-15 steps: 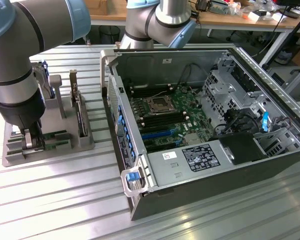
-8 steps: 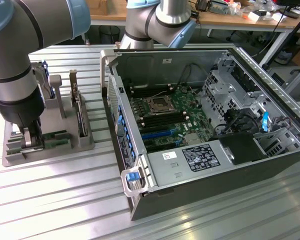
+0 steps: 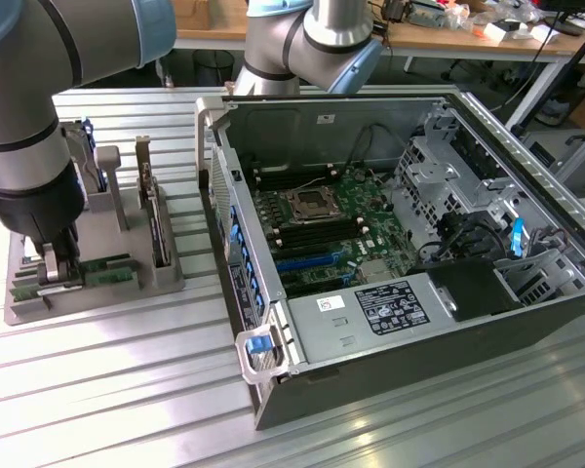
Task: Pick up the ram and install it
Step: 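Pick up the ram and move it above insertion slot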
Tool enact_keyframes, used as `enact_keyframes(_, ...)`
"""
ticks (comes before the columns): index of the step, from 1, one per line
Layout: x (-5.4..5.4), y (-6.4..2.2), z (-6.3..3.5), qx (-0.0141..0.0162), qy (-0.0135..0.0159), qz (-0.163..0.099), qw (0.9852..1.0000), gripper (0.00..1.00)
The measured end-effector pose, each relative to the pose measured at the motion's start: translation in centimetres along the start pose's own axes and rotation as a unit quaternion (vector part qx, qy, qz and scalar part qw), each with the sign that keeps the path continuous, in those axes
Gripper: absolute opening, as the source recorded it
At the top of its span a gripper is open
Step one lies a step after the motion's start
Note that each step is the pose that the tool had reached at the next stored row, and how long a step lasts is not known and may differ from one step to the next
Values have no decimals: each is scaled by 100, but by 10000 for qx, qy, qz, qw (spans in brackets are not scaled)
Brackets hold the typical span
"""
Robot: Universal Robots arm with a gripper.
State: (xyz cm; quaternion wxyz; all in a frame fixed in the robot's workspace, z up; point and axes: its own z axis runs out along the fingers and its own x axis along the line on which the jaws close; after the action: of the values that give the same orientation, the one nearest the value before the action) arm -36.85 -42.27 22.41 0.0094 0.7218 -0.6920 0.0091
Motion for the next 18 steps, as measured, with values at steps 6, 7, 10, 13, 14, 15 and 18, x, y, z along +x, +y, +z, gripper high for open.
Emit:
enact_keyframes(6,1,0,-45,0,0,0,10000,12)
enact_keyframes(7,1,0,-50,0,0,0,10000,12)
enact_keyframes(10,2,0,-73,0,0,0,10000,12)
enact_keyframes(13,2,0,-88,0,0,0,10000,12)
enact_keyframes(14,3,0,-93,0,0,0,10000,12)
enact_keyframes(15,3,0,-97,0,0,0,10000,12)
enact_keyframes(18,3,0,-118,0,0,0,10000,12)
